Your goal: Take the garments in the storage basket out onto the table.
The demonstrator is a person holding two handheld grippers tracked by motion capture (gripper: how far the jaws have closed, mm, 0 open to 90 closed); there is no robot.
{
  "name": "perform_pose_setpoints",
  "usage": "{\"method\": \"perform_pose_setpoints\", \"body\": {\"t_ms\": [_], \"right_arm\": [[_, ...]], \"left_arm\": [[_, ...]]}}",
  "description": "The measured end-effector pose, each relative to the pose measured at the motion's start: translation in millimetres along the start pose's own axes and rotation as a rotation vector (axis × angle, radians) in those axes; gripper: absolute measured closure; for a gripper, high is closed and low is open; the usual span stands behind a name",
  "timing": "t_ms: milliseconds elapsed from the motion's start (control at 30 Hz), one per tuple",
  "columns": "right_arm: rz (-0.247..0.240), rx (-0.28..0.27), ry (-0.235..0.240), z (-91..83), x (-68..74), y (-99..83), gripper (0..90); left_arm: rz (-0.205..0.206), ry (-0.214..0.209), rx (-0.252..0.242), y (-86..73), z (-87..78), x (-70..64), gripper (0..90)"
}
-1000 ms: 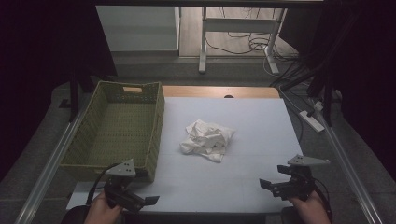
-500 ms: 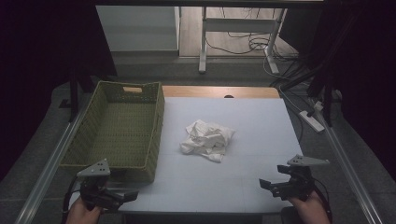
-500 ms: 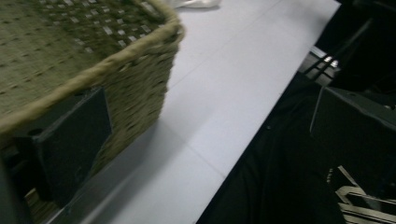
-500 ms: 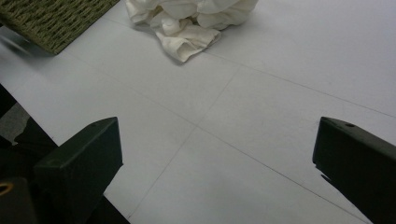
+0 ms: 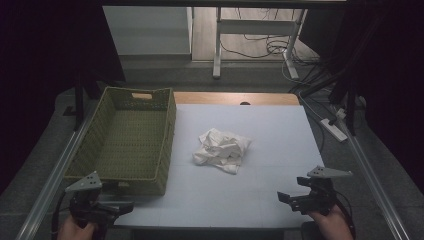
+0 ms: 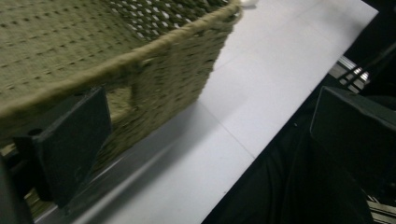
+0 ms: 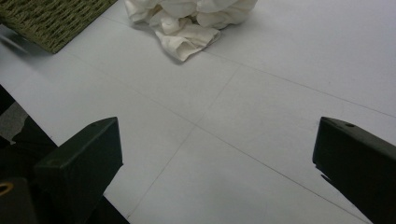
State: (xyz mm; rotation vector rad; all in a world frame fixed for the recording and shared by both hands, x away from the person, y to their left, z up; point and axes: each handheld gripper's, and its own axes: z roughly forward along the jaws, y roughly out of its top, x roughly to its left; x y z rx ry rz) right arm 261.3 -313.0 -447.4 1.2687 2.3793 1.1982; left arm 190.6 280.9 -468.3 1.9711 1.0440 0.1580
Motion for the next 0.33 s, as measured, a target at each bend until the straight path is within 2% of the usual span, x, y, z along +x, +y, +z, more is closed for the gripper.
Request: {"method": "perform_pose_setpoints", "body": {"t_ms": [200, 333], "right_arm": [[-0.006, 0.005, -0.004, 0.6, 1.2, 0.3, 1.8], [-0.014, 0.009, -0.005, 1.4, 1.3, 0.3, 1.8]], "left_arm": [[-0.029, 0.048, 0.011, -5.3, -6.8, 7.3, 0.0], [-0.044, 0.036, 0.011, -5.2, -7.3, 9.9, 0.0]]}}
